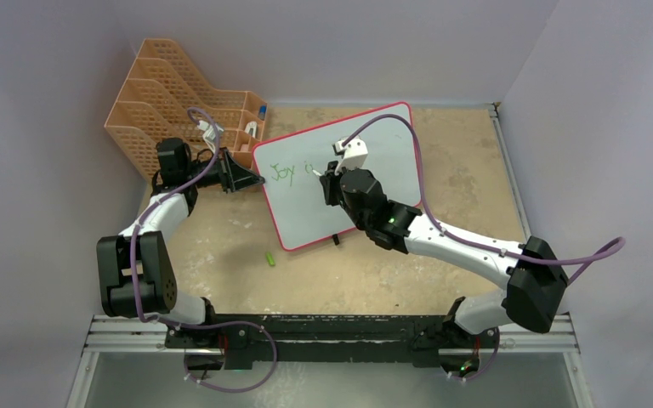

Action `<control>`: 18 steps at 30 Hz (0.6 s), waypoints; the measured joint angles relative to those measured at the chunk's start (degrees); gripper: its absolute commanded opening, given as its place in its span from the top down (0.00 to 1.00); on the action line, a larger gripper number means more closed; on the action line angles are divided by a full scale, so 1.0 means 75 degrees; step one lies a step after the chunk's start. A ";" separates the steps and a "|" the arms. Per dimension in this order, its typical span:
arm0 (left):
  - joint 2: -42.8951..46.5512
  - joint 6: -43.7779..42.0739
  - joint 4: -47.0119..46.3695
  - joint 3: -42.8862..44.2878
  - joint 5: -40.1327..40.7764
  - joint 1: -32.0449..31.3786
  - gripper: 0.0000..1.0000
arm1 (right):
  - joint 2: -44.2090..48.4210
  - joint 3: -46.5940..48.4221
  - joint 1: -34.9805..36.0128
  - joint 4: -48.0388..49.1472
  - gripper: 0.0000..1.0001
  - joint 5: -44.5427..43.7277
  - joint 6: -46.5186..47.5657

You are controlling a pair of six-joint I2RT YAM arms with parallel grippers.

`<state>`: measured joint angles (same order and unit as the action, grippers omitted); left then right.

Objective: Write a sentence on the whiteboard

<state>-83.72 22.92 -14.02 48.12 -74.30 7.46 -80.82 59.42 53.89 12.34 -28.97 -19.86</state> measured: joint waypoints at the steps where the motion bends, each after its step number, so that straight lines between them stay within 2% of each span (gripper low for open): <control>1: 0.0000 0.0000 0.0000 0.0000 -0.0003 0.0000 1.00 | 0.0000 0.0000 0.0000 0.0000 1.00 0.0000 0.0003; 18: 0.0009 0.0000 0.0000 0.0000 -0.0058 0.0000 1.00 | 0.0076 0.0003 0.0000 -0.0020 1.00 0.0032 0.0061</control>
<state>-83.66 22.92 -14.02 48.12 -74.74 7.46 -80.25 59.44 53.89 12.19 -28.73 -19.40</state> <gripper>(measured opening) 0.058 0.118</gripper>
